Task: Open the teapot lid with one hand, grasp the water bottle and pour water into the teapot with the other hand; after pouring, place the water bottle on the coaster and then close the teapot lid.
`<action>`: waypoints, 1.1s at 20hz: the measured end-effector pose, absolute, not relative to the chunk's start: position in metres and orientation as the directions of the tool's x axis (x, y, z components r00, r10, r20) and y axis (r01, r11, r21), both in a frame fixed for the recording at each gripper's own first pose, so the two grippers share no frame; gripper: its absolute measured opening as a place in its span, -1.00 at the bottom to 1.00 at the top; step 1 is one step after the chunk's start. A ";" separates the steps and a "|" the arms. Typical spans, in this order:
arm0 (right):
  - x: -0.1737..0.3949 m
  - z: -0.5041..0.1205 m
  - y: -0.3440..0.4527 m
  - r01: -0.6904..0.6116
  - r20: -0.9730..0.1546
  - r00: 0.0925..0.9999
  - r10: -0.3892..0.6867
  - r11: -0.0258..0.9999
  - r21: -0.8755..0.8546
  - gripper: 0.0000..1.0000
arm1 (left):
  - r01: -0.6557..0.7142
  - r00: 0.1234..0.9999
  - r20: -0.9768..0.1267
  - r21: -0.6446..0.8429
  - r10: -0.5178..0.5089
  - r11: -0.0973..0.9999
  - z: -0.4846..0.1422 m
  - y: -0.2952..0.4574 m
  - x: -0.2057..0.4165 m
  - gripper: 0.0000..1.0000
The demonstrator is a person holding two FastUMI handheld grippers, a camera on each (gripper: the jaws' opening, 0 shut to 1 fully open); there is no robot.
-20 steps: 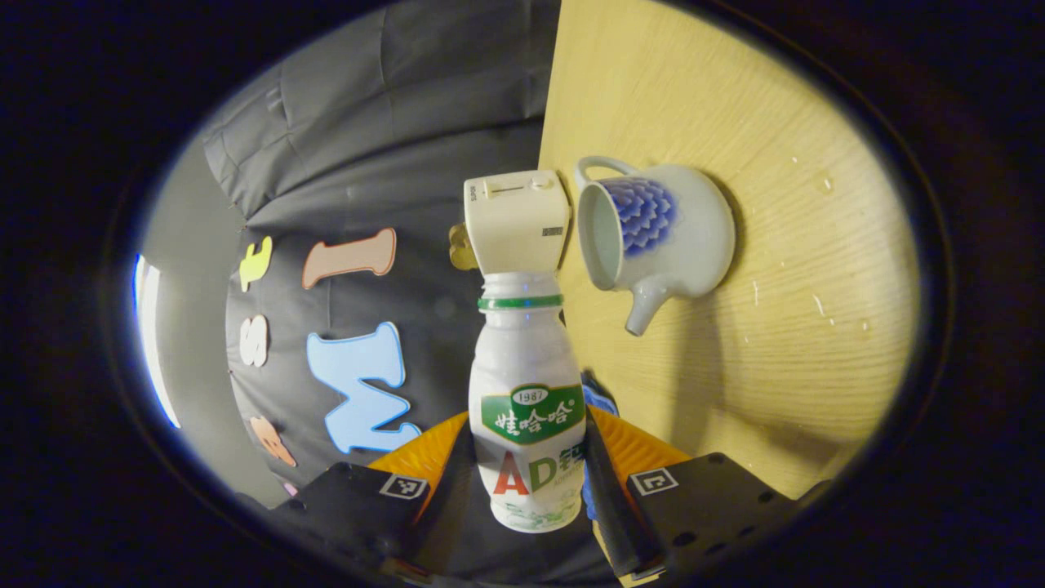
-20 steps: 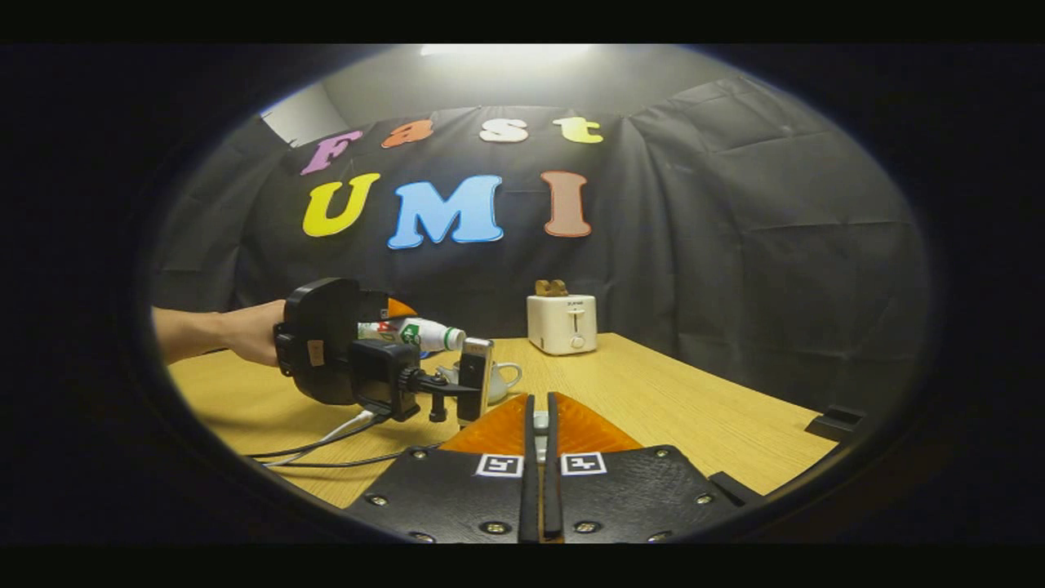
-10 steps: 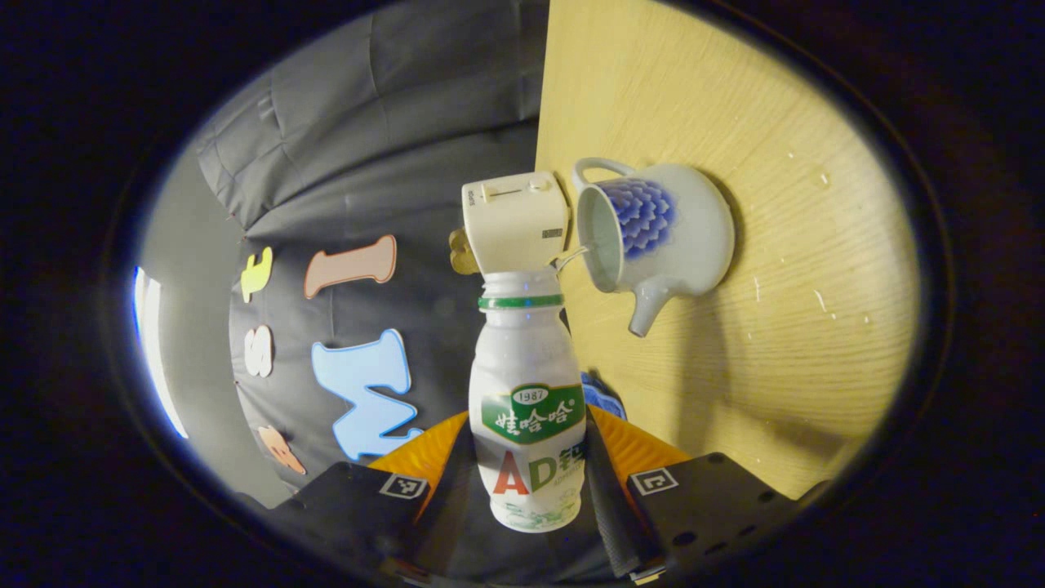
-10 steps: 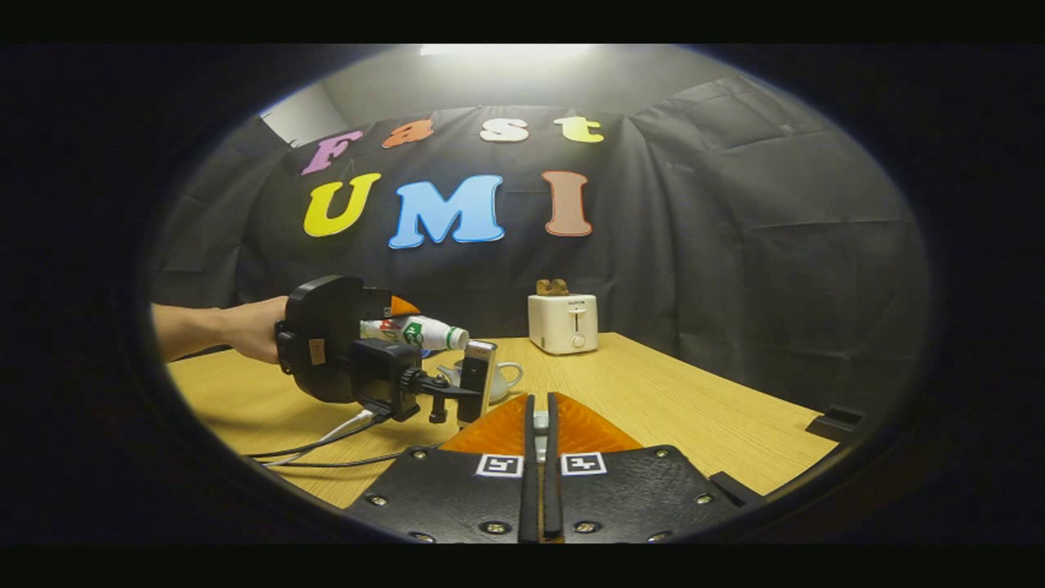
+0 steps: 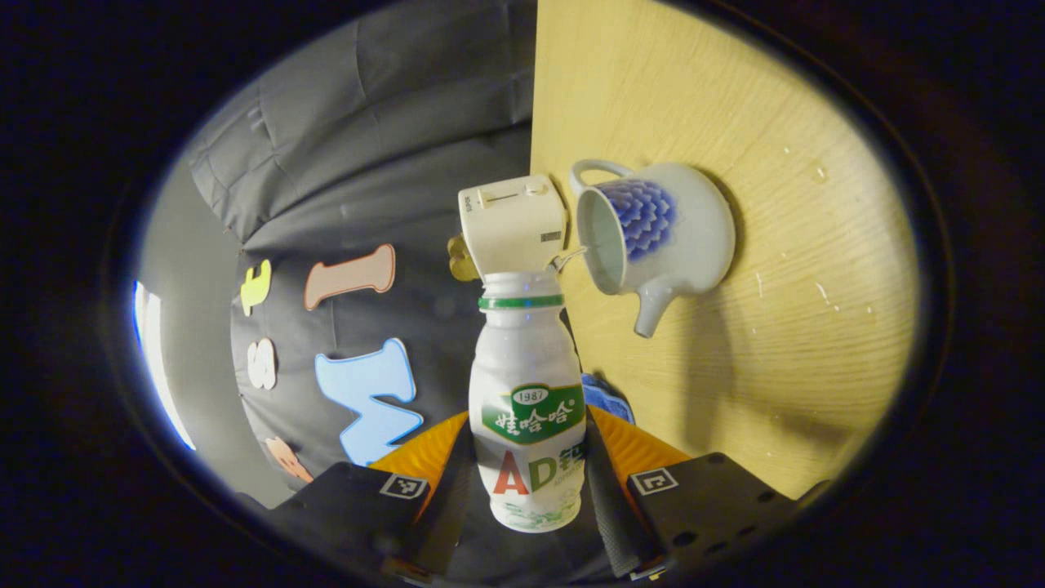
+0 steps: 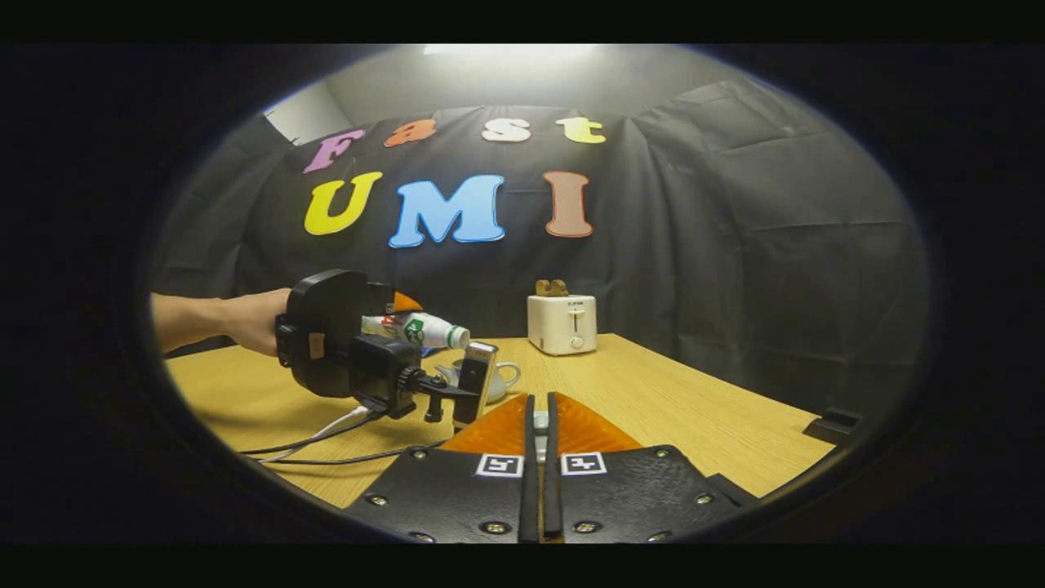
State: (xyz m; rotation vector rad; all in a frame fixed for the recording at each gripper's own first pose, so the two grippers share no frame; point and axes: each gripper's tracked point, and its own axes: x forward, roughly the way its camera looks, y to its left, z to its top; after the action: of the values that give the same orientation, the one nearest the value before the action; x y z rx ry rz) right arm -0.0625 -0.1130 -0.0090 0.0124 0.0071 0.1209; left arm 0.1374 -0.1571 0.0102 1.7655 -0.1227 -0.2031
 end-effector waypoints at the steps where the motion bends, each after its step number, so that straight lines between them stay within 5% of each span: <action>1: -0.063 -0.009 -0.113 -0.120 -0.006 0.993 0.121 0.993 0.013 -0.95 | 0.028 0.978 -0.069 0.978 -0.196 -0.207 0.011 -0.158 0.137 0.50; 2: -0.063 -0.010 -0.114 -0.121 -0.005 0.993 0.121 0.993 0.012 -0.95 | 0.027 0.978 -0.069 0.977 -0.195 -0.212 0.010 -0.158 0.137 0.62; 3: -0.063 -0.009 -0.114 -0.121 -0.005 0.993 0.121 0.993 0.012 -0.95 | 0.025 0.978 -0.069 0.976 -0.195 -0.218 0.011 -0.158 0.138 0.51; 8: -0.064 -0.009 -0.116 -0.118 -0.004 0.993 0.118 0.993 0.014 -0.95 | 0.012 0.978 -0.060 0.972 -0.200 -0.234 0.015 -0.158 0.138 0.62; 20: -0.064 -0.009 -0.116 -0.121 -0.004 0.993 0.122 0.992 0.019 -0.95 | -0.003 0.976 -0.056 0.963 -0.209 -0.269 0.020 -0.161 0.138 0.62; 21: -0.064 -0.009 -0.116 -0.122 -0.005 0.993 0.122 0.992 0.021 -0.95 | -0.003 0.976 -0.056 0.962 -0.209 -0.273 0.021 -0.161 0.137 0.51; 22: -0.064 -0.009 -0.116 -0.123 -0.005 0.992 0.123 0.992 0.021 -0.95 | -0.004 0.976 -0.056 0.961 -0.209 -0.277 0.021 -0.161 0.138 0.62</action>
State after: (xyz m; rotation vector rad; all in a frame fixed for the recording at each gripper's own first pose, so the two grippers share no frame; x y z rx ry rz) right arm -0.0637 -0.1159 -0.0090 0.0207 0.0063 0.1230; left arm 0.1376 -0.1613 0.0211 1.8437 -0.1559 -0.1988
